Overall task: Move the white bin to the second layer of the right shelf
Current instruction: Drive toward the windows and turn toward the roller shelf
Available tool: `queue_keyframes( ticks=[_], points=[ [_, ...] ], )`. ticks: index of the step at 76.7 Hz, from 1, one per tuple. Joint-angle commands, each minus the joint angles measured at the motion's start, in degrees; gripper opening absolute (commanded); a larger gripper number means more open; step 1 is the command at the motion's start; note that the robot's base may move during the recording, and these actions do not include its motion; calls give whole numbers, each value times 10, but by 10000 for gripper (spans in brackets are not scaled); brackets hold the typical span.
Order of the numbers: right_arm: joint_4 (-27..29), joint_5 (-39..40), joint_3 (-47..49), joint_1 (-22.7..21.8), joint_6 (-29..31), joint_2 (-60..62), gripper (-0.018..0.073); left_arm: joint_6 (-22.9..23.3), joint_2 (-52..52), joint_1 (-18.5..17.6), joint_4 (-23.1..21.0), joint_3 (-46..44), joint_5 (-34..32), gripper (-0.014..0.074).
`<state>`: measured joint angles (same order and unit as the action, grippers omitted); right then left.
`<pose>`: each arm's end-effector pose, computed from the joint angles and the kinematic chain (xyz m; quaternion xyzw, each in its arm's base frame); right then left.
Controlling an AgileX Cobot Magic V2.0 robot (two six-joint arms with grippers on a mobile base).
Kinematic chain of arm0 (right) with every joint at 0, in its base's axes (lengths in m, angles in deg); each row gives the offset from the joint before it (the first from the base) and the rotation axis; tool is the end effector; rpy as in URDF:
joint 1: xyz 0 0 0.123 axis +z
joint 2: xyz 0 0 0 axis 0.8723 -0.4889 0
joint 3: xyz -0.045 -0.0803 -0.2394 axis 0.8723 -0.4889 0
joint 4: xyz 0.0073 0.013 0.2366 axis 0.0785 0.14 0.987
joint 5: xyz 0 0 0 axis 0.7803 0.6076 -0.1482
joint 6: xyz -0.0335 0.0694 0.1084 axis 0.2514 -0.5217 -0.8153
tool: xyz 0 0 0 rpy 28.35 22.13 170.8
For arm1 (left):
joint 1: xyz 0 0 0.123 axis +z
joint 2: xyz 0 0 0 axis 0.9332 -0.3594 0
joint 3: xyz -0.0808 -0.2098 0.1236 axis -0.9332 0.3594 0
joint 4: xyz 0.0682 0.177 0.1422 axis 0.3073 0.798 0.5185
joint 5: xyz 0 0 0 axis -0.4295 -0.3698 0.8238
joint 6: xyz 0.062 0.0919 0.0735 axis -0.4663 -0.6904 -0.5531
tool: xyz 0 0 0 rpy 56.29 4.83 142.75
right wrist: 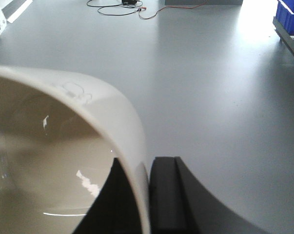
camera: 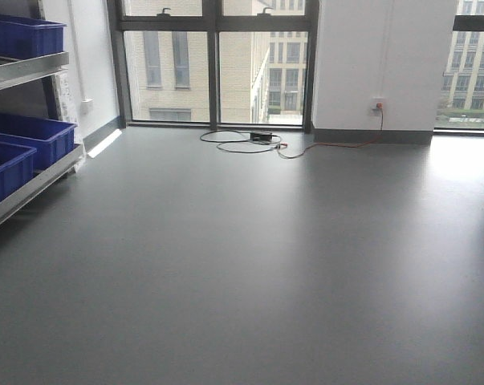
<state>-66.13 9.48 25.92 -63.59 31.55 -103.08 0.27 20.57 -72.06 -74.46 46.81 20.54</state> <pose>0.1481 -0.0063 0.2641 0.0477 0.8067 0.0106 0.5890 0.1115 -0.0062 0.1932 0.0360 0.7326 -0.0037 0.6797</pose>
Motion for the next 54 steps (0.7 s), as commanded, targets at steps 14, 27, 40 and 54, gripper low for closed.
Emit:
queue_keyframes(
  ticks=[14, 27, 40, 54],
  points=[
    [-2, 57, 18, 1, -2, -1, 49, 3, 9, -1, 0, 21, -49, 85],
    [-2, 56, 18, 1, -2, -1, 49, 3, 9, -1, 0, 21, -49, 85],
    [-2, 56, 18, 1, -2, -1, 49, 3, 9, -1, 0, 21, -49, 85],
    [-2, 56, 18, 1, -2, -1, 49, 3, 9, -1, 0, 21, -49, 85]
  ],
)
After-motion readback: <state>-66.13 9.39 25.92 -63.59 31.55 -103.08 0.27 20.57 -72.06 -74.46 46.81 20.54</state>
